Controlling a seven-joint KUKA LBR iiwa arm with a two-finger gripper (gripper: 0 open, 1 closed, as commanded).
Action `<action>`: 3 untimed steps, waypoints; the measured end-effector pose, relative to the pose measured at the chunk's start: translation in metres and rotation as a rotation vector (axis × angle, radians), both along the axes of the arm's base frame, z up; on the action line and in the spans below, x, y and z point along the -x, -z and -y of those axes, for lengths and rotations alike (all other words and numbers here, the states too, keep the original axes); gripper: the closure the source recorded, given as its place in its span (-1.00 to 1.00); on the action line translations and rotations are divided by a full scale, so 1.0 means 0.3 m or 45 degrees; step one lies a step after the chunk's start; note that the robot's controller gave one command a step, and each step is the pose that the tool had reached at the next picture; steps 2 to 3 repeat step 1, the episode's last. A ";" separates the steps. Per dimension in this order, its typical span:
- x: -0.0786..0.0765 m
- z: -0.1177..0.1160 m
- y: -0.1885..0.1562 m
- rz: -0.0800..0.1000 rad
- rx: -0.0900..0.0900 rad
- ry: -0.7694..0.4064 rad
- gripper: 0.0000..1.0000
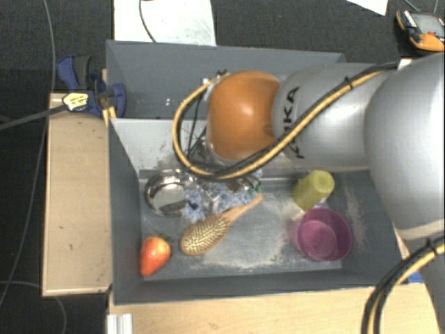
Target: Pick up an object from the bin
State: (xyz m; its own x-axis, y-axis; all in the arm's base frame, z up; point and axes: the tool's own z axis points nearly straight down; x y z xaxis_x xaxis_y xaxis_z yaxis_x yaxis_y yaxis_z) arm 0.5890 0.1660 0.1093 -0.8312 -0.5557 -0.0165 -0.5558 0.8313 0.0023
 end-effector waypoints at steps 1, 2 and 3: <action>0.003 0.000 -0.084 -0.004 0.001 0.003 1.00; 0.003 0.000 -0.084 -0.004 0.001 0.003 1.00; 0.003 0.000 -0.084 -0.004 0.001 0.003 1.00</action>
Offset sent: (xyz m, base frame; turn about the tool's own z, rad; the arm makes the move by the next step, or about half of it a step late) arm -0.0012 -0.0001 0.0186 0.0016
